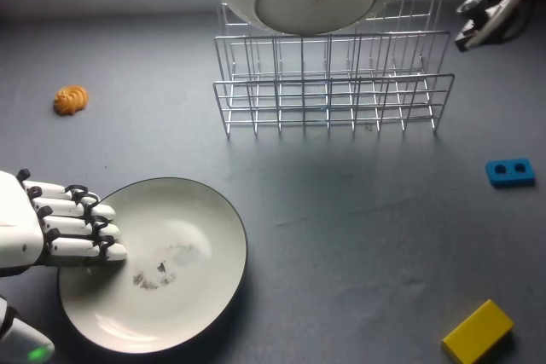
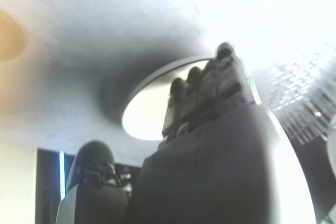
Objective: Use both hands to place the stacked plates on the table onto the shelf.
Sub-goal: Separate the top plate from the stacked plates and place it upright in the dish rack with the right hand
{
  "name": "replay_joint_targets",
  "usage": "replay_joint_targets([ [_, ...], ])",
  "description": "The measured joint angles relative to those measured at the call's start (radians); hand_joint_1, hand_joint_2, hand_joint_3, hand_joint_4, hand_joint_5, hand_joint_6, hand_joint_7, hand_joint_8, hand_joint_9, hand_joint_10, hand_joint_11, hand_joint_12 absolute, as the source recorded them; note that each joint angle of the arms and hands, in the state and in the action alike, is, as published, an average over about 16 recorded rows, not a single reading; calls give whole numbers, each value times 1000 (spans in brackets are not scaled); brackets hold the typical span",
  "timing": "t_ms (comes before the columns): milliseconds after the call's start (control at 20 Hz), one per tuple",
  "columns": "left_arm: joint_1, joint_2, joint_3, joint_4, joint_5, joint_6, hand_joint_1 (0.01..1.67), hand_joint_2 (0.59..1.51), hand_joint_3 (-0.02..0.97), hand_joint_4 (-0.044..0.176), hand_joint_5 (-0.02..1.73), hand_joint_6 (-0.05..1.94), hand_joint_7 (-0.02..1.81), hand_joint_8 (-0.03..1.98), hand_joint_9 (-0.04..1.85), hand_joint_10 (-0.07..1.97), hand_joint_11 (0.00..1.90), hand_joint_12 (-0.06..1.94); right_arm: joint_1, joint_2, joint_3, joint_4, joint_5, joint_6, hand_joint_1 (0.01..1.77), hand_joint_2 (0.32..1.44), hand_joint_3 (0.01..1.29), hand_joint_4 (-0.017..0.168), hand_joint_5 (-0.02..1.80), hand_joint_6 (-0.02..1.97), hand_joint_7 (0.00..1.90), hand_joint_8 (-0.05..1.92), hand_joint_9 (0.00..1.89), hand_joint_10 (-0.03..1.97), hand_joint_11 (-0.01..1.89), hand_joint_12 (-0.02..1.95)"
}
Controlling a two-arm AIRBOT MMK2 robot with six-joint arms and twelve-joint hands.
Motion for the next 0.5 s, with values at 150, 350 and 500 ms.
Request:
replay_joint_targets([
  [150, 33, 2, -16, -37, 29, -34, 13, 1161, 21, 0, 26, -2, 14, -5, -22, -39, 21, -2, 15, -21, 36, 44, -52, 13, 1223, 1031, 13, -9, 827, 965, 973, 1155, 986, 859, 733, 1209],
  [350, 73, 7, -40, -105, 63, -71, 12, 1160, 21, -2, 12, -9, 10, -7, -27, -49, 22, 5, 22, -46, 81, 76, -100, 39, 1223, 1033, 13, -9, 834, 951, 975, 1171, 976, 865, 723, 1232],
  [500, 98, 11, -57, -169, 82, -89, 13, 1161, 21, -3, 5, -17, 8, -7, -28, -53, 23, 10, 18, -62, 110, 82, -119, 63, 1223, 1035, 13, -9, 833, 950, 976, 1159, 978, 835, 719, 1214],
])
